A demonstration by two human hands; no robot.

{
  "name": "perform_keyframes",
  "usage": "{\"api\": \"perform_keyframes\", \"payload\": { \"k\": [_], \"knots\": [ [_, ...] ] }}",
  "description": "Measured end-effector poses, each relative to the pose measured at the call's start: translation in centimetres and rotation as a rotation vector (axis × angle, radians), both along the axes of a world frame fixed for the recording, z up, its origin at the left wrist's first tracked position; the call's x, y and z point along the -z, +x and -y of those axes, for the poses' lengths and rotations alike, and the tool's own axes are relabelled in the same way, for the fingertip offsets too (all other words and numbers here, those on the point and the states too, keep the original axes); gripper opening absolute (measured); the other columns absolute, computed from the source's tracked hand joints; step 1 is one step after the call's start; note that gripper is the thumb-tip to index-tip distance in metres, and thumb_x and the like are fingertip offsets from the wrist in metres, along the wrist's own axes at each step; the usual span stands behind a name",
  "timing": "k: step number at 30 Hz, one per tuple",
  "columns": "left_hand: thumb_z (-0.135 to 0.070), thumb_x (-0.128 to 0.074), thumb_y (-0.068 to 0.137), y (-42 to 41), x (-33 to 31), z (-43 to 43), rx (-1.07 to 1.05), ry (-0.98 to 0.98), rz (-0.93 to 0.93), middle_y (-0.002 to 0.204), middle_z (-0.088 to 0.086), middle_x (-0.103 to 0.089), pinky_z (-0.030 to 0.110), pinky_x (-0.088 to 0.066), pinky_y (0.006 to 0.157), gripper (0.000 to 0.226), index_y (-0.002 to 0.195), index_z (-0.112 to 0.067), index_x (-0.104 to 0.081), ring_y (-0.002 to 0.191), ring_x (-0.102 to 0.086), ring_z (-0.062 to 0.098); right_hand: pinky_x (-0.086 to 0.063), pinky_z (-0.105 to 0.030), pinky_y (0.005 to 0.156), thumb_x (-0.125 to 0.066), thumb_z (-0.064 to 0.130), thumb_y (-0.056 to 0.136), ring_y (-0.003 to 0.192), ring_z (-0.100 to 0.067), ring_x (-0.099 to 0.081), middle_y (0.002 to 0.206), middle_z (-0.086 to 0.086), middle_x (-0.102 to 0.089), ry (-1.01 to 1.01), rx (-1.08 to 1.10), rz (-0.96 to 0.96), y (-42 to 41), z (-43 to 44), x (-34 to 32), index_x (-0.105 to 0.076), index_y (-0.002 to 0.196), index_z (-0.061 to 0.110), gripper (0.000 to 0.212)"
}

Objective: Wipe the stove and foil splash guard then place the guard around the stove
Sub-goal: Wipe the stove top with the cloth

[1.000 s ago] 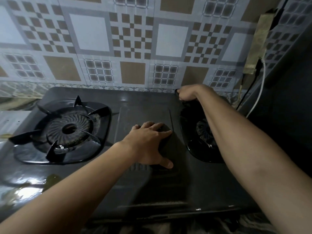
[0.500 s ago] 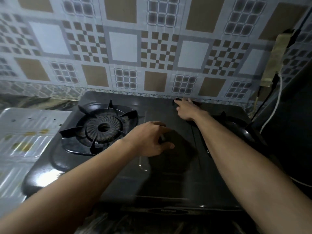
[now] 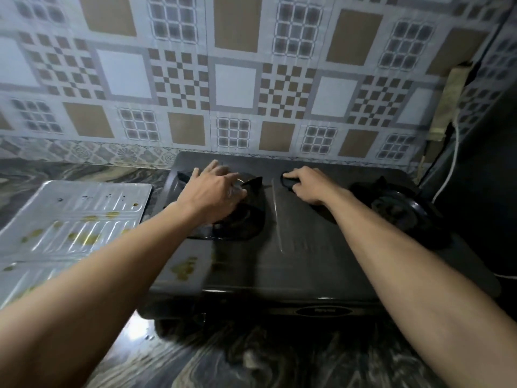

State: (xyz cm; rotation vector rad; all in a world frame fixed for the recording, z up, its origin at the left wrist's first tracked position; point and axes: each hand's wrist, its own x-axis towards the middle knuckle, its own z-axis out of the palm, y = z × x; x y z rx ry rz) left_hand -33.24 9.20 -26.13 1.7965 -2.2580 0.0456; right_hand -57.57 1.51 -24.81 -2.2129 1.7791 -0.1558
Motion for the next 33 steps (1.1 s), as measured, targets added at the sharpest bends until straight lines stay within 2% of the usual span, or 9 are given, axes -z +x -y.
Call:
{"api": "perform_keyframes", "payload": {
  "k": [1,3,5,8,10,12,15,21,33],
  "knots": [
    [-0.059,-0.038,0.095,0.6,0.1,0.0,-0.036,0.065,0.017,0.154,0.009,-0.039,0.062,-0.024,0.111,0.060,0.147,-0.030,-0.043,0.146,-0.024,0.032,-0.044,-0.029,0.083,-0.045,0.012,0.097,0.126,-0.029,-0.053,0.154,-0.003,-0.042,0.008,0.002,-0.002,0.5,-1.4,-0.4,-0.052,0.141,0.036,0.051],
    [-0.067,-0.030,0.094,1.6,0.2,-0.2,-0.080,0.194,0.038,0.164,0.010,-0.016,0.067,-0.008,0.114,0.068,0.154,-0.035,-0.027,0.151,-0.004,0.036,-0.038,-0.026,0.079,-0.046,0.013,0.095,0.125,-0.028,-0.055,0.152,-0.002,-0.045,0.027,0.010,0.002,1.4,-4.6,-0.8,-0.054,0.140,0.035,0.050],
    [-0.073,-0.023,0.092,2.6,0.5,-0.3,-0.091,0.278,0.079,0.166,0.009,-0.004,0.068,-0.002,0.115,0.074,0.156,-0.037,-0.018,0.151,0.004,0.037,-0.039,-0.026,0.081,-0.047,0.014,0.094,0.126,-0.028,-0.054,0.149,-0.002,-0.050,0.037,0.045,0.042,2.1,-8.2,-0.3,-0.054,0.139,0.034,0.050],
    [-0.075,-0.017,0.090,3.7,1.3,-0.3,-0.072,0.337,0.123,0.166,0.007,0.002,0.069,-0.001,0.114,0.076,0.156,-0.039,-0.015,0.151,0.006,0.038,-0.045,-0.028,0.074,-0.047,0.020,0.095,0.108,-0.027,-0.064,0.136,-0.004,-0.059,0.043,0.087,0.093,3.1,-13.4,1.6,-0.051,0.142,0.032,0.049],
    [-0.074,-0.015,0.090,4.2,1.7,-0.5,-0.043,0.355,0.126,0.167,0.006,0.003,0.069,-0.001,0.114,0.074,0.155,-0.040,-0.015,0.151,0.006,0.038,-0.045,-0.036,0.095,-0.046,0.030,0.098,0.127,-0.028,-0.052,0.141,-0.004,-0.055,-0.078,0.089,-0.001,3.6,-15.9,3.7,-0.050,0.143,0.028,0.045],
    [-0.073,-0.014,0.091,4.7,2.2,-0.5,-0.012,0.363,0.129,0.166,0.007,0.003,0.068,0.000,0.115,0.072,0.155,-0.041,-0.015,0.151,0.007,0.037,-0.024,-0.046,0.117,-0.039,0.034,0.102,0.146,-0.025,-0.029,0.154,-0.003,-0.042,-0.186,0.112,-0.046,3.8,-17.2,5.6,-0.049,0.144,0.024,0.045],
    [-0.075,-0.010,0.090,5.6,2.3,-0.4,0.025,0.381,0.154,0.166,0.008,0.004,0.068,0.003,0.114,0.073,0.155,-0.043,-0.013,0.151,0.010,0.036,-0.011,-0.041,0.121,-0.030,0.032,0.105,0.151,-0.023,-0.016,0.161,-0.006,-0.029,-0.179,0.192,0.005,5.4,-18.3,7.1,-0.041,0.149,0.018,0.047],
    [-0.090,-0.005,0.075,7.4,2.1,0.4,0.035,0.364,0.208,0.165,0.005,0.012,0.065,0.012,0.112,0.092,0.155,-0.044,-0.009,0.150,0.018,0.035,-0.015,-0.040,0.122,-0.027,0.033,0.105,0.149,-0.022,-0.023,0.158,-0.009,-0.034,-0.248,0.227,0.027,11.9,-21.8,8.1,-0.041,0.149,0.012,0.051],
    [-0.092,-0.012,0.073,7.1,2.1,1.2,0.024,0.522,0.234,0.163,0.005,0.022,0.066,0.011,0.112,0.089,0.152,-0.052,-0.002,0.147,0.024,0.038,-0.035,-0.046,0.110,-0.035,0.028,0.098,0.125,-0.034,-0.050,0.128,-0.017,-0.060,-0.429,0.097,0.064,25.0,-23.9,8.1,-0.060,0.127,0.005,0.045]
  ]
}}
